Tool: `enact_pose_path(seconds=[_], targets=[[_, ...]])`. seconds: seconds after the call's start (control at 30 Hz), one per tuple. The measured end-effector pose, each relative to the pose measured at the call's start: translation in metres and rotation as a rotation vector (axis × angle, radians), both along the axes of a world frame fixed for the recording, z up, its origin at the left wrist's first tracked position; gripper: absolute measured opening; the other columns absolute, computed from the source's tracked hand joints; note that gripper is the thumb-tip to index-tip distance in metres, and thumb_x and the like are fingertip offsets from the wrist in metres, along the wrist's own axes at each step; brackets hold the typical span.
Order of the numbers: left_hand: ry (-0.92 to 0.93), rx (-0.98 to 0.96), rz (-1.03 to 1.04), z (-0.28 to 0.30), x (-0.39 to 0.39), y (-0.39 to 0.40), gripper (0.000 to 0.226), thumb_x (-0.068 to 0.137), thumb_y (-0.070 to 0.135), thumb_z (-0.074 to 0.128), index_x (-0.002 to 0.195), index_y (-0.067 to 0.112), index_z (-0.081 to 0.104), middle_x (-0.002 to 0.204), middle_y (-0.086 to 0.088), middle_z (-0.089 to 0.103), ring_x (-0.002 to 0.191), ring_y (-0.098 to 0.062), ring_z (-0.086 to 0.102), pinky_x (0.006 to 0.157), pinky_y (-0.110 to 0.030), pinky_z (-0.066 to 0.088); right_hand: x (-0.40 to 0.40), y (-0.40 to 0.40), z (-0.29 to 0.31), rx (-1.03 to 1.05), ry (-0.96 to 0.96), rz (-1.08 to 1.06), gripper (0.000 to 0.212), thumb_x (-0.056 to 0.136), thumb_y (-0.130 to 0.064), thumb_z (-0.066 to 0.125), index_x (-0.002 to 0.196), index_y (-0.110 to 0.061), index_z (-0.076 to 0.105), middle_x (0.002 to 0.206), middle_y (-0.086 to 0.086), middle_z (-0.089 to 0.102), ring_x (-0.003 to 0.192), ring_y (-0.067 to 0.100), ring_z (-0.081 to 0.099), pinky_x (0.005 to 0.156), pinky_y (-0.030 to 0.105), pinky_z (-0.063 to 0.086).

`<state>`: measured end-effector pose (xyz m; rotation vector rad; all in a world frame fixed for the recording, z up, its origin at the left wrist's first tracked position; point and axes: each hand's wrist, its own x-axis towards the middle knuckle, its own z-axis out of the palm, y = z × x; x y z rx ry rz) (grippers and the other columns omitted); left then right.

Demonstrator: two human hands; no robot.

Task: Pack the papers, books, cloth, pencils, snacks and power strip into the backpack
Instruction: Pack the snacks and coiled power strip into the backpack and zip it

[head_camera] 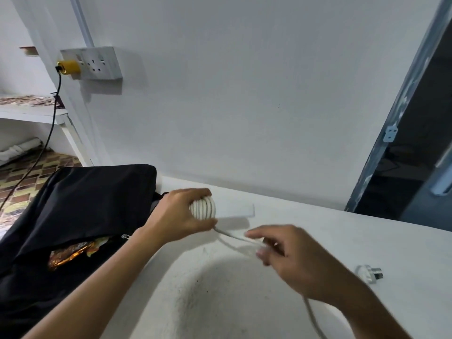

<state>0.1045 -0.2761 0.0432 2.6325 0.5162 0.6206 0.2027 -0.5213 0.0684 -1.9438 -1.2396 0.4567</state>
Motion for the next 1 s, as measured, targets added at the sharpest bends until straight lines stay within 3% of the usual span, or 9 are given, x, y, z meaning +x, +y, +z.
enact_pose_path(seconds=[0.13,0.23,0.37,0.47,0.53,0.63,0.73,0.83,1.0], targets=[[0.231,-0.162,-0.321,-0.001,-0.008,-0.011,0.044,0.064,0.039,0.084,0.103,0.03,0.066,0.086,0.014,0.068,0.078,-0.002,0.065,0.07,-0.029,0.055,0.03,0.001,0.027,0.272,-0.082,-0.109,0.03,0.085,-0.007,0.067,0.076,-0.036,0.068,0.067,-0.004,0.069,0.058,0.002,0.061,0.059,0.013,0.044],[0.238,-0.54,-0.51,0.006,-0.009,-0.029,0.032,0.072,0.015,0.081,0.1,0.016,0.067,0.081,-0.004,0.072,0.069,-0.023,0.071,0.06,-0.037,0.058,0.055,0.01,0.022,0.326,-0.013,-0.145,0.018,0.08,-0.006,0.073,0.073,-0.023,0.069,0.068,0.0,0.069,0.06,0.008,0.061,0.059,0.015,0.045],[0.033,-0.721,-0.555,-0.003,-0.008,-0.037,0.052,0.064,0.039,0.08,0.106,0.01,0.069,0.089,-0.012,0.068,0.071,-0.035,0.065,0.06,-0.044,0.055,0.061,0.027,0.007,0.36,0.179,-0.156,0.013,0.078,-0.004,0.074,0.07,-0.013,0.07,0.062,0.011,0.064,0.045,0.01,0.046,0.049,0.023,0.04],[-0.135,-1.091,-0.546,-0.016,-0.006,-0.044,0.087,0.063,0.055,0.081,0.117,-0.008,0.055,0.087,-0.028,0.062,0.052,-0.033,0.064,0.043,-0.034,0.054,0.05,0.038,-0.01,0.318,0.293,-0.142,0.045,0.08,0.011,0.065,0.042,-0.015,0.063,0.047,-0.007,0.061,0.044,-0.001,0.053,0.053,0.018,0.043],[-0.272,-1.298,-0.544,-0.019,-0.003,-0.055,0.09,0.064,0.054,0.081,0.117,-0.009,0.047,0.083,-0.029,0.057,0.043,-0.028,0.059,0.038,-0.03,0.05,0.039,0.048,-0.024,0.272,0.289,-0.206,0.059,0.078,0.017,0.061,0.029,-0.016,0.049,0.037,-0.016,0.052,0.042,-0.007,0.051,0.048,0.012,0.037],[-0.405,-1.501,-0.4,-0.019,0.004,-0.067,0.086,0.058,0.057,0.083,0.115,0.002,0.048,0.083,-0.027,0.055,0.045,-0.03,0.056,0.04,-0.032,0.049,0.031,0.066,-0.037,0.255,0.143,-0.215,0.028,0.069,-0.001,0.055,0.056,-0.026,0.055,0.048,-0.016,0.056,0.049,-0.003,0.05,0.052,0.013,0.036],[-0.484,-1.546,-0.323,-0.018,0.004,-0.067,0.08,0.054,0.057,0.085,0.113,0.019,0.046,0.088,-0.021,0.054,0.049,-0.032,0.057,0.04,-0.034,0.05,0.029,0.072,-0.041,0.279,0.11,-0.19,0.043,0.068,0.01,0.048,0.063,-0.032,0.059,0.055,-0.02,0.06,0.057,-0.006,0.052,0.055,0.008,0.038],[-0.435,-1.542,-0.394,-0.016,-0.001,-0.066,0.079,0.053,0.058,0.085,0.118,0.023,0.057,0.096,-0.02,0.061,0.055,-0.03,0.059,0.044,-0.034,0.051,0.028,0.071,-0.04,0.273,0.079,-0.153,0.043,0.07,0.014,0.046,0.064,-0.026,0.061,0.053,-0.018,0.059,0.058,-0.008,0.053,0.055,0.007,0.038],[-0.347,-1.533,-0.497,-0.019,-0.003,-0.062,0.087,0.052,0.03,0.093,0.126,0.009,0.052,0.098,-0.026,0.057,0.067,-0.034,0.06,0.05,-0.036,0.052,0.029,0.07,-0.045,0.258,0.058,-0.134,0.05,0.076,0.01,0.049,0.063,-0.038,0.052,0.056,-0.026,0.058,0.055,-0.006,0.052,0.055,0.007,0.038]])
